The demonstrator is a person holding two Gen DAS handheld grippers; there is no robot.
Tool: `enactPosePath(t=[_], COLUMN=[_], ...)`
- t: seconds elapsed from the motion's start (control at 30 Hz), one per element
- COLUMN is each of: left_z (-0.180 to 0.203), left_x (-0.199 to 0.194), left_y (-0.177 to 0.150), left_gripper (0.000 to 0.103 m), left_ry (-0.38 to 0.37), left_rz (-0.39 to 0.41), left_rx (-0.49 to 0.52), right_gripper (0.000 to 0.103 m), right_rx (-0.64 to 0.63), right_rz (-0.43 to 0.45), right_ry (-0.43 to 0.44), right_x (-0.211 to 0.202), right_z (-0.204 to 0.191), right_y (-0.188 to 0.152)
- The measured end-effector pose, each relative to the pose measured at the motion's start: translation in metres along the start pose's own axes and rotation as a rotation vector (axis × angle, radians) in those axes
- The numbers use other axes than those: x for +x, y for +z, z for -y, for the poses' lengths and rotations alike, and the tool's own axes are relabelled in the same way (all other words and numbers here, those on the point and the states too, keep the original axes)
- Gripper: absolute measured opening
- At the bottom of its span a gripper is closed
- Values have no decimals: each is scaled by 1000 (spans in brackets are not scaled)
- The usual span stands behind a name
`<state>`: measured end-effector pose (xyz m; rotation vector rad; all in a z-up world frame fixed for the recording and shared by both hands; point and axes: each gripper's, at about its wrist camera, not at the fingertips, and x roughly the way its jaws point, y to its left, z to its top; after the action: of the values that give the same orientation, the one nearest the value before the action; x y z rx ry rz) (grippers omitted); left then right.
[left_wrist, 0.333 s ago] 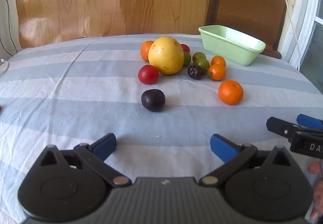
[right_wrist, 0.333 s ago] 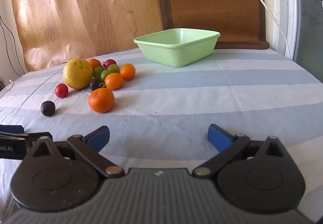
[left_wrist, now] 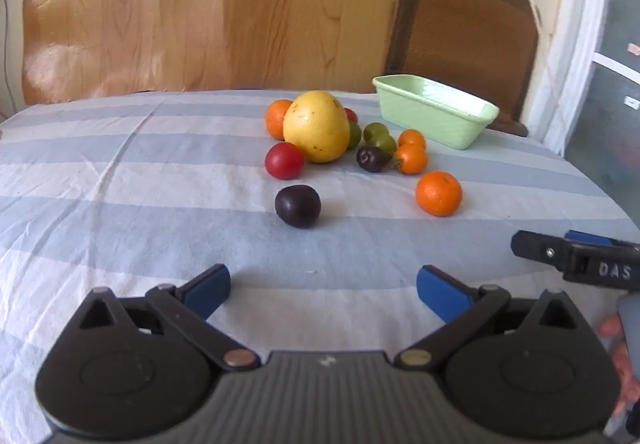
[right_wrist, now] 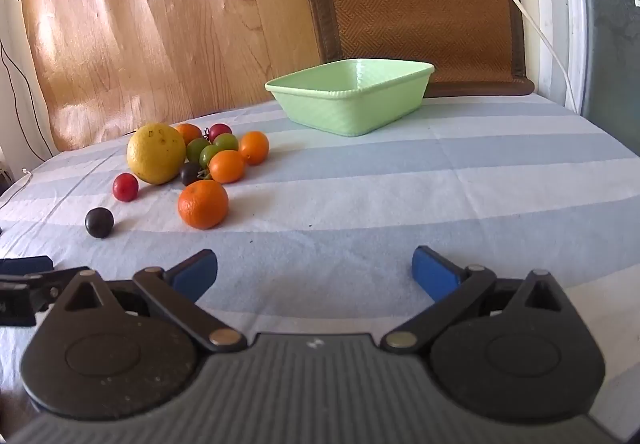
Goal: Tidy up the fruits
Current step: 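Move both tools toward the fruit pile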
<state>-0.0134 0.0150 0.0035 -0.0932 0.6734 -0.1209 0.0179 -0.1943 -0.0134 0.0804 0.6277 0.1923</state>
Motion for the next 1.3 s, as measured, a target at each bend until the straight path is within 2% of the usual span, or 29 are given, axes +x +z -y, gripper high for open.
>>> enactPosePath(t=[0.1,0.2,0.27,0.33,0.4,0.47,0.57,0.7,0.77,0.83,1.07,1.17,1.3], left_z=[-9,-18,-21,-24,-27,-36,-58,-83,-89,-91,-84,-69,-48], left_x=[-9,-24,-34,-39,-40,-43,-49,-51,-52,-53,-48,-38,-13], left_y=[-7,-9,-4,6,13,18,25,27,26,25,27,33,37], left_gripper=[103,103,103,103,103,103,102,86,89,96,99,103,103], left_ry=[-23,48,91,95,97,107,22,-115,-148,-130,-63,4,36], left_rz=[35,154,229,252,257,266,238,174,172,198,247,238,164], left_rx=[-34,-76,-56,1,70,66,-20,-148,-194,-223,-217,-128,-39], right_gripper=[103,103,103,103,103,103,103,103,103,103,103,103,101], right_rx=[31,51,65,64,59,58,80,103,102,98,94,75,-1], right_rz=[13,27,40,57,74,83,85,79,82,87,94,98,137], right_ry=[20,32,35,31,38,42,49,53,54,54,43,60,89], right_x=[-4,-7,-9,-11,-13,-13,-11,-9,-9,-10,-12,-11,-9], right_z=[12,14,15,13,12,12,17,20,19,17,17,14,-1], right_y=[-2,-3,-4,-3,-4,-4,-5,-3,-4,-4,-4,0,15])
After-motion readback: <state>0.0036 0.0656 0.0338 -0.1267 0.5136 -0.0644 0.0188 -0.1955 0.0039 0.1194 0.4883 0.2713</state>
